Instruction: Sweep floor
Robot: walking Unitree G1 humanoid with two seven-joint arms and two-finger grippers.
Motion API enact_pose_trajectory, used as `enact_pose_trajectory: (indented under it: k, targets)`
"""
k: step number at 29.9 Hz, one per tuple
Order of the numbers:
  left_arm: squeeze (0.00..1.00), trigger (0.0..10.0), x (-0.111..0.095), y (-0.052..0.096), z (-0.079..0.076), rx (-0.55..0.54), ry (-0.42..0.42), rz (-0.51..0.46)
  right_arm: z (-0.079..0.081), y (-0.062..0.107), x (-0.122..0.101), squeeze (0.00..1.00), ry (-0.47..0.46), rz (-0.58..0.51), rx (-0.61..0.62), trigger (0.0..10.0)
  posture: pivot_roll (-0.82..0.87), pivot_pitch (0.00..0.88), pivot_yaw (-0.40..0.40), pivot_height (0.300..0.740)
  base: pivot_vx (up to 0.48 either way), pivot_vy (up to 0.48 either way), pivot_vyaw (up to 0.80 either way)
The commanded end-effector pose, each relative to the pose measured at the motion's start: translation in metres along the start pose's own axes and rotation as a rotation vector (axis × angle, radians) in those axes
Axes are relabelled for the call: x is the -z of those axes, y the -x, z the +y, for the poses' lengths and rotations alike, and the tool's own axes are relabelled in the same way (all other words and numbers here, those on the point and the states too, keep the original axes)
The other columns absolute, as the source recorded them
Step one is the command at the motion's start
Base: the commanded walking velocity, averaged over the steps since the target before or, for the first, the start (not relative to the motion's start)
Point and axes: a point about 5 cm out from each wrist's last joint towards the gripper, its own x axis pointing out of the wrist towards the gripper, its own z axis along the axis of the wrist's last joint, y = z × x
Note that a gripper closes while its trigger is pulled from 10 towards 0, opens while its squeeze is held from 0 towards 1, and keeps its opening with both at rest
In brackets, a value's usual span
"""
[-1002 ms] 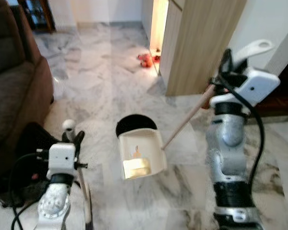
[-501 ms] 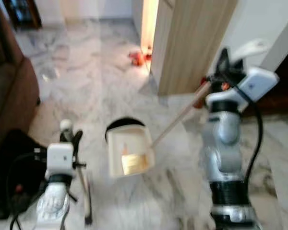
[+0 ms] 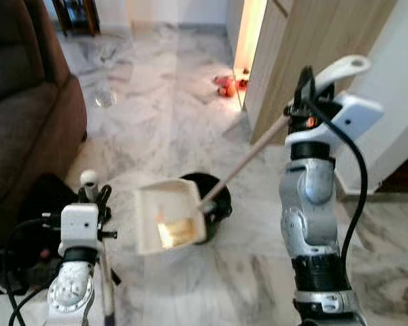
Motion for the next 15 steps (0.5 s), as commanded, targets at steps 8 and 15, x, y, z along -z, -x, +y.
enact_pose_trajectory:
  k: [8, 15]
  targets:
    - [0.04, 10.0, -0.0094, -0.0027, -0.0008, 0.005, -0.010, -0.047, -0.0035, -0.0051, -0.0149, 0.00, 0.000, -0.071, 0.013, 10.0, 0.10, 0.108, -0.031, 0.740, 0.315, 0.000, 0.00]
    - [0.04, 10.0, -0.0095, -0.0023, -0.0012, 0.006, -0.008, -0.049, -0.0032, -0.0053, -0.0158, 0.00, -0.007, -0.076, 0.013, 10.0, 0.10, 0.103, -0.031, 0.740, 0.323, 0.000, 0.00]
